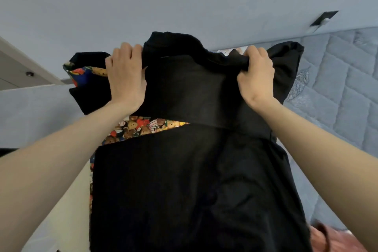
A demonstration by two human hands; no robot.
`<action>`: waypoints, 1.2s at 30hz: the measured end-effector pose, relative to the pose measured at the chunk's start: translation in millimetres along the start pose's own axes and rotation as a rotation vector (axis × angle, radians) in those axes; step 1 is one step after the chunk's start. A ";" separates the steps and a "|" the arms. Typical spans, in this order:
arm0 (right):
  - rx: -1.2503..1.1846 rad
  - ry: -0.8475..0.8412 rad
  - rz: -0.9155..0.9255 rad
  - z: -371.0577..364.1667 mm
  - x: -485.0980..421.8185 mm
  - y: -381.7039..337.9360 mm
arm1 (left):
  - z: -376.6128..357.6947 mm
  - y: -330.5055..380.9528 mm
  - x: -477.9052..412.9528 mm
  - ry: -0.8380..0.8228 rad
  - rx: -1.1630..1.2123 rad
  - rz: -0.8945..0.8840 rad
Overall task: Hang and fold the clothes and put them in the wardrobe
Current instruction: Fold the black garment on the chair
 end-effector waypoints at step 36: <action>0.715 -0.732 0.249 -160.6 230.3 81.2 | -155.4 0.8 258.2 -0.794 -0.073 0.009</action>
Point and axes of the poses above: each hand's wrist, its own x-axis away from the middle knuckle, its own z-axis out of the back of the hand, y = z × x, the point moved 9 cm from there along -x, towards the middle knuckle, and after that the axes turned 6 degrees about -y, right-handed, at the moved point
